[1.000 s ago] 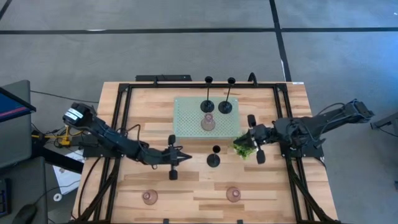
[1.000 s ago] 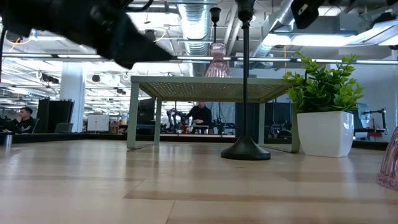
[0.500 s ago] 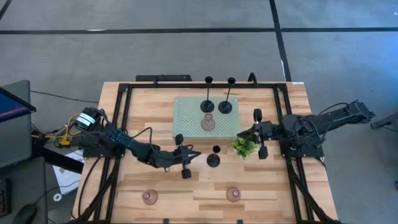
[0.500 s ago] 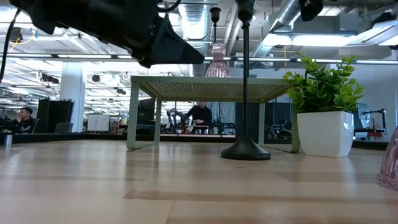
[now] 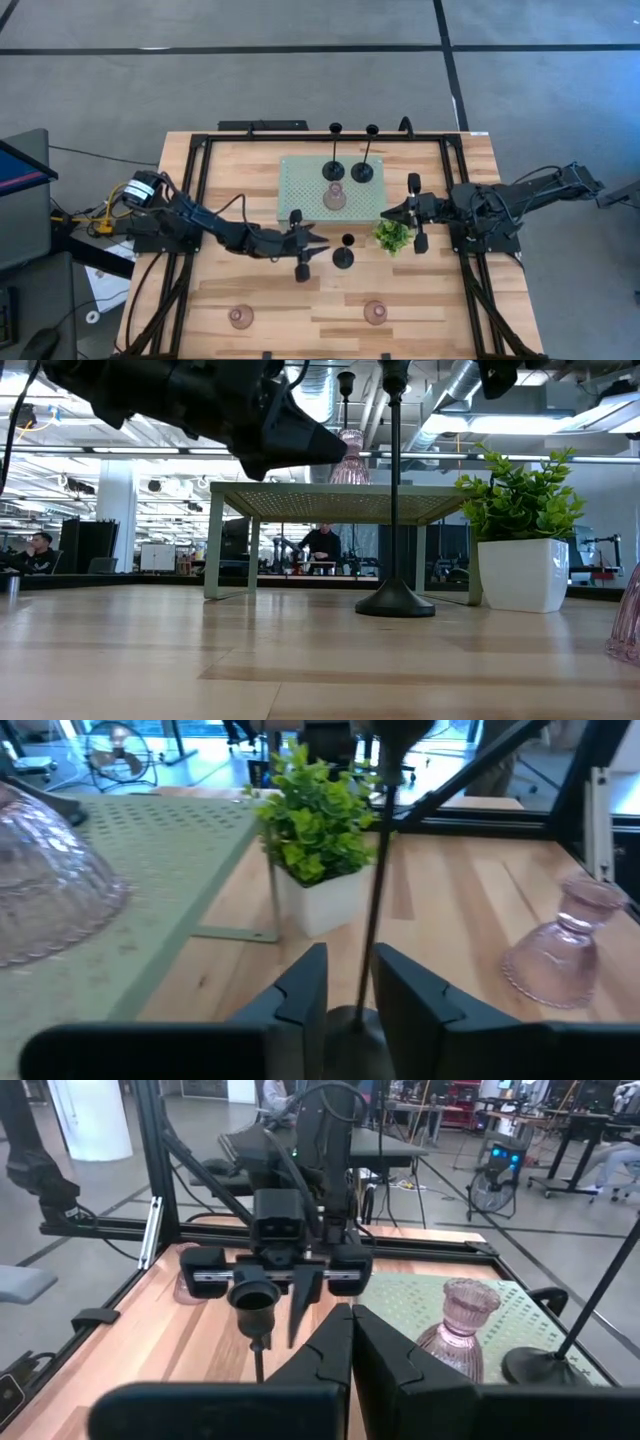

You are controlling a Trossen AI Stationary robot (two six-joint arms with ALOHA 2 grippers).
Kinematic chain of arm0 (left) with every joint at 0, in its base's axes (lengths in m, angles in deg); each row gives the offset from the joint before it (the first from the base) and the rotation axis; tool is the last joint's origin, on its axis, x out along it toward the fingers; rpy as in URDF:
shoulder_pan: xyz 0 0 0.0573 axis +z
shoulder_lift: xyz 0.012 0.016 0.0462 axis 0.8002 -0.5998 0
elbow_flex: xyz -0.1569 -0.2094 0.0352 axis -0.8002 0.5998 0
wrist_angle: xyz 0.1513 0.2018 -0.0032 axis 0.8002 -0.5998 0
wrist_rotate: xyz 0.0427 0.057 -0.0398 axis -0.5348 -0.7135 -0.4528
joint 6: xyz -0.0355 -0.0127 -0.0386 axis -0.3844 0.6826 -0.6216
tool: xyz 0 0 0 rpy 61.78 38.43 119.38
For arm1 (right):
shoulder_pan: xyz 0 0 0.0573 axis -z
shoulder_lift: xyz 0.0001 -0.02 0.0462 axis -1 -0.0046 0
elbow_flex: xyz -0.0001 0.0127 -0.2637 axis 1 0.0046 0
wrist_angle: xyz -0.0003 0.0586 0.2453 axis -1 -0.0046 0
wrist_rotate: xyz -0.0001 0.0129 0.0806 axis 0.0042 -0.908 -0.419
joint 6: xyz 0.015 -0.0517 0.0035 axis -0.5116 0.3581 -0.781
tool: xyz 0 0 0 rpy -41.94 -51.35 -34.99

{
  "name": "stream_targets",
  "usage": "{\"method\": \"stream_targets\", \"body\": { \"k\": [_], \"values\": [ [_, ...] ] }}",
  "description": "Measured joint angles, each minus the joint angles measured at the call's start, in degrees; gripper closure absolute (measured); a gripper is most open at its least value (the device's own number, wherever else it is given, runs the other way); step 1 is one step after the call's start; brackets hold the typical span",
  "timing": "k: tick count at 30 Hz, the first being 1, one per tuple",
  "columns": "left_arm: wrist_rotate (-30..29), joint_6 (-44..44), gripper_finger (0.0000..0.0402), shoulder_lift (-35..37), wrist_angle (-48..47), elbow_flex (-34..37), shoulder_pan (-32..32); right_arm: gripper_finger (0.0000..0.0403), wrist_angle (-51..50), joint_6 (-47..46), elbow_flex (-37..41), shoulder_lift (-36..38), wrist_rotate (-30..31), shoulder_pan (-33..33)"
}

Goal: Pick & Place candle stick holders
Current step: Adjust the shelf on the table

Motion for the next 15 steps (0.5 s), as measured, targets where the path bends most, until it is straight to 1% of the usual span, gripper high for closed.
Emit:
{"method": "stream_targets", "body": {
  "k": [3,9,12,15],
  "values": [
    [0.56,0.20,0.0298,0.00,0.52,0.00,0.81,0.0403,0.13,-0.02,0.00,-0.01,0.00,0.00],
    [7.02,0.29,0.0256,-0.06,3.84,0.00,2.49,0.0403,0.15,-0.04,0.00,0.00,0.00,0.00],
    [7.89,0.35,0.0235,-1.30,6.08,-0.02,2.86,0.0403,0.19,-0.07,0.00,0.00,0.01,0.00],
    [8.50,1.01,0.0219,-4.10,8.20,-1.14,3.17,0.0403,0.39,-0.11,0.00,-0.02,0.02,0.00]
  ]
}}
